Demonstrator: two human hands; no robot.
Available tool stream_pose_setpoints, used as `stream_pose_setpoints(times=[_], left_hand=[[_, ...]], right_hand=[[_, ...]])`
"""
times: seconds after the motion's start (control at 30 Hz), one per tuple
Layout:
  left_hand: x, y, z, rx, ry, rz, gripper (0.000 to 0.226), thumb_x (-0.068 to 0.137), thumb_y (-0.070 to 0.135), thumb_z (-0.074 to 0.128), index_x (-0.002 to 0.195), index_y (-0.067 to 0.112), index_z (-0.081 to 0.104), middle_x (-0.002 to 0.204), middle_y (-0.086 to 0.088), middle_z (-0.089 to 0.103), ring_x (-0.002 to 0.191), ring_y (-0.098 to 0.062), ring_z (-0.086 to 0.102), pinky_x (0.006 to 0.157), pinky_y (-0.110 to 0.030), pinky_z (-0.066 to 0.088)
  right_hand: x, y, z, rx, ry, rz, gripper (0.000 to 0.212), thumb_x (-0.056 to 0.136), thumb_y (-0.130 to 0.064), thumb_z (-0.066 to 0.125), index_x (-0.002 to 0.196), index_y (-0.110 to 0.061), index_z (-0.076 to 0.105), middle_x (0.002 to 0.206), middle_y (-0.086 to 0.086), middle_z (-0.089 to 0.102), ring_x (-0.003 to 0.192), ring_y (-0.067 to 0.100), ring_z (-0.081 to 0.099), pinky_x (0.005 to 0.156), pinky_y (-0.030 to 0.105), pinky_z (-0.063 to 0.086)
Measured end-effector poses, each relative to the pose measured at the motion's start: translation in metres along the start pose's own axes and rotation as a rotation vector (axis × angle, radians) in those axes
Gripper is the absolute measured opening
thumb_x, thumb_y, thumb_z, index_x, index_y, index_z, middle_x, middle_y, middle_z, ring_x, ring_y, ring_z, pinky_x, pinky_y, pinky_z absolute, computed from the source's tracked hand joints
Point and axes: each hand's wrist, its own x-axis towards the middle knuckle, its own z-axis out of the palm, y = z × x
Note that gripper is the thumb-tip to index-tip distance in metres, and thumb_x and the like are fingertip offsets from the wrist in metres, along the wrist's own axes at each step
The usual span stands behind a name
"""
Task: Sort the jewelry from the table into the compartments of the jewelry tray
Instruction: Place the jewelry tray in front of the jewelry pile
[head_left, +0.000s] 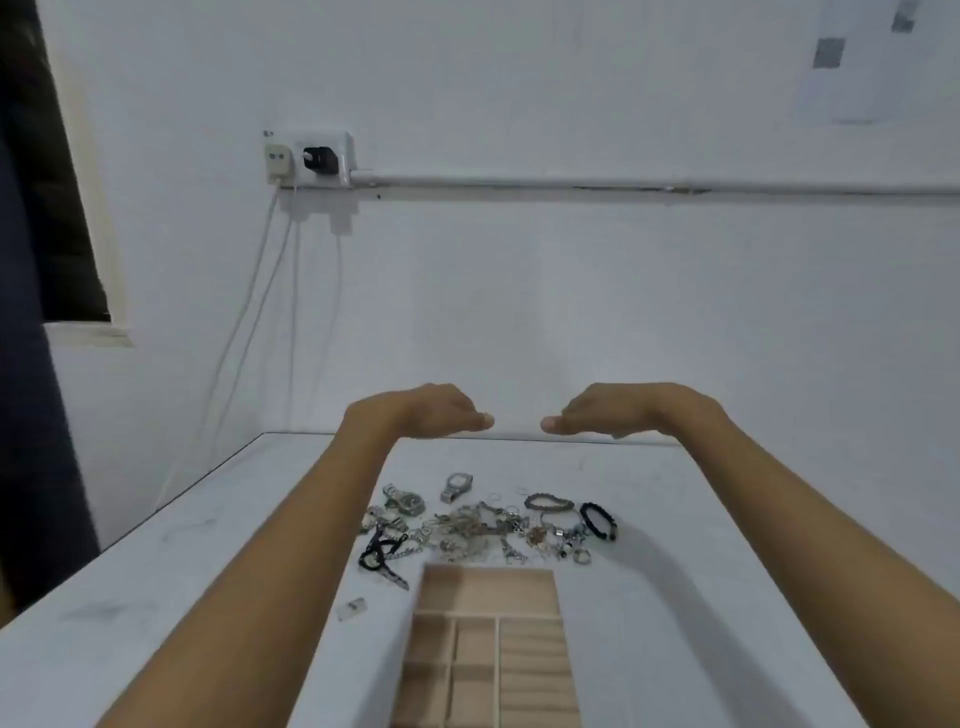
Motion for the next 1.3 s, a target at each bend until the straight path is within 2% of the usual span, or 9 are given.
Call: stream_pose_setpoints(times=[0.07,0.17,0.33,0.47,0.63,0.73,0.8,1.07,1.3], left_hand=[[-0.011,-0.005,0.023,-0.133,0.081,0.030,0.048,0.098,0.047,0.039,0.132,0.016,0.053,0.135,-0.005,0.053,0.121,-0.021,0.048,0.104,-0.037,0.037],[-0.032,-0.019,0.082,-0.444,0.264,0.085,0.038,0.098,0.035,0.047,0.131,0.019,0.054,0.138,0.001,0.051,0.127,-0.017,0.046,0.106,-0.033,0.036],[-0.070,-0.037,0.175,-0.815,0.654,-0.017,0.041,0.093,-0.003,0.046,0.120,0.027,0.056,0.129,0.010,0.051,0.128,-0.012,0.044,0.103,-0.021,0.032],[-0.078,-0.048,0.208,-0.991,0.568,-0.142,0.050,0.094,-0.006,0.040,0.132,0.025,0.051,0.134,0.013,0.045,0.133,-0.011,0.037,0.110,-0.028,0.028],[-0.077,-0.049,0.220,-0.989,0.485,-0.148,0.059,0.092,-0.014,0.033,0.139,0.019,0.046,0.137,0.013,0.044,0.129,-0.001,0.031,0.104,-0.017,0.023],[-0.077,-0.049,0.222,-0.969,0.479,-0.154,0.061,0.091,-0.018,0.031,0.138,0.018,0.046,0.137,0.011,0.045,0.129,0.000,0.031,0.103,-0.015,0.023],[-0.076,-0.050,0.224,-0.973,0.490,-0.144,0.062,0.090,-0.019,0.031,0.137,0.017,0.047,0.138,0.010,0.046,0.132,-0.004,0.034,0.103,-0.015,0.025],[-0.078,-0.050,0.229,-1.023,0.484,-0.131,0.068,0.085,-0.023,0.028,0.135,0.017,0.049,0.137,0.009,0.050,0.131,-0.002,0.038,0.092,0.001,0.029],[-0.078,-0.049,0.227,-1.091,0.472,-0.133,0.065,0.089,-0.022,0.028,0.135,0.020,0.048,0.137,0.010,0.049,0.125,0.004,0.041,0.085,0.005,0.033]], right_hand=[[-0.007,0.002,0.021,0.046,0.054,-0.066,0.053,0.091,-0.062,0.041,0.102,-0.012,0.056,0.115,0.002,0.052,0.104,0.018,0.051,0.092,0.032,0.038],[-0.016,0.014,0.078,0.349,0.104,-0.096,0.067,0.091,-0.057,0.050,0.144,-0.017,0.040,0.150,-0.002,0.036,0.138,0.019,0.034,0.112,0.036,0.028],[-0.014,0.022,0.188,0.823,0.316,-0.077,0.049,0.099,-0.021,0.049,0.146,-0.021,0.035,0.149,-0.007,0.034,0.136,0.012,0.034,0.114,0.030,0.027],[-0.016,0.020,0.232,0.966,0.391,0.035,0.055,0.098,-0.008,0.042,0.148,-0.024,0.031,0.154,-0.005,0.030,0.143,0.013,0.026,0.118,0.038,0.023],[-0.019,0.016,0.241,0.898,0.434,0.018,0.048,0.101,-0.005,0.035,0.147,-0.017,0.035,0.157,-0.006,0.025,0.141,0.013,0.030,0.103,0.014,0.030],[-0.020,0.016,0.241,0.863,0.448,0.034,0.046,0.102,-0.002,0.033,0.147,-0.010,0.033,0.158,-0.003,0.021,0.130,0.023,0.044,0.094,0.015,0.036],[-0.018,0.016,0.243,0.836,0.443,0.029,0.046,0.101,-0.001,0.032,0.147,-0.008,0.033,0.158,-0.002,0.020,0.131,0.012,0.042,0.089,0.004,0.031],[-0.016,0.022,0.254,0.788,0.456,0.012,0.045,0.101,-0.001,0.032,0.145,-0.007,0.036,0.159,-0.003,0.016,0.146,0.011,0.017,0.108,0.013,0.012],[-0.018,0.022,0.250,0.803,0.434,0.025,0.045,0.101,-0.001,0.033,0.146,-0.007,0.035,0.157,-0.005,0.020,0.137,0.008,0.033,0.090,-0.001,0.029]])
